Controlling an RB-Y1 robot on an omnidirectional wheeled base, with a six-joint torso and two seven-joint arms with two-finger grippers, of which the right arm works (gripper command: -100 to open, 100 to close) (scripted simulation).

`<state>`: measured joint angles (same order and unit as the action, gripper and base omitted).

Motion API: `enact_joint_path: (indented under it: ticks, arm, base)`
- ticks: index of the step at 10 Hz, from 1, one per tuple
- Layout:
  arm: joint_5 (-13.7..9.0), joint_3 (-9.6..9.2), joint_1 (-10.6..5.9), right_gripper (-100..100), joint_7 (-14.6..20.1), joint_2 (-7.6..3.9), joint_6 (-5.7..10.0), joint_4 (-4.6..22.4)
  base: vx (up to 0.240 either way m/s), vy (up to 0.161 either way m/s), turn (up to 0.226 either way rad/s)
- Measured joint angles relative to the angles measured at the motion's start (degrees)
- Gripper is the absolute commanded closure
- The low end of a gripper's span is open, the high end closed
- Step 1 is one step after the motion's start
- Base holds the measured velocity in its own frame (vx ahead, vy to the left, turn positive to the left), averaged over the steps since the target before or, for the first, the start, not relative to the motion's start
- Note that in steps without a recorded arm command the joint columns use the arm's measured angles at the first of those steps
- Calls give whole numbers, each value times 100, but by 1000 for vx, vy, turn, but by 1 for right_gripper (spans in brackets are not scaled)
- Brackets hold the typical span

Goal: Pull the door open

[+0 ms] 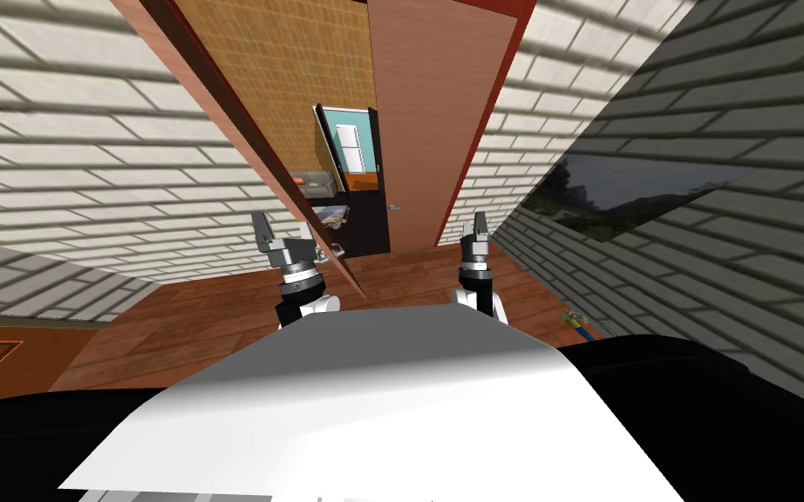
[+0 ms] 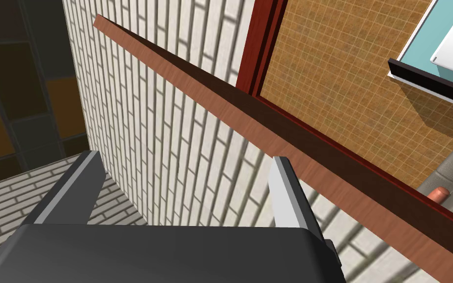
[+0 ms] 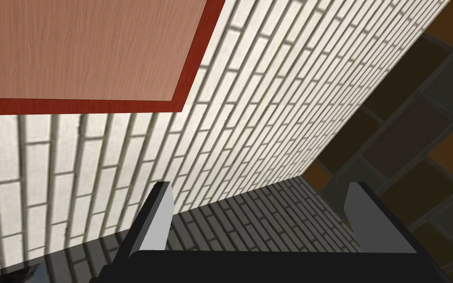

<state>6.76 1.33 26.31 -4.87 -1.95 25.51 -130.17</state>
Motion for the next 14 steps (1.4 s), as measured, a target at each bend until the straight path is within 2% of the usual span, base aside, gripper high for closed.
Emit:
enact_joint_path:
  ticks: [4, 6, 9, 14]
  arm:
    - [-103, -22, -159, -100, -45, -65, 63, 401]
    - [-152, -39, -170, -100, -65, -86, 146, 585]
    - [-228, -37, -334, -100, -97, -121, 186, 909]
    - [-388, -51, -555, -100, -155, -179, 343, 1544]
  base:
    - [134, -5, 21]
    - [94, 3, 19]
    - [93, -1, 22]
    - [94, -2, 30]
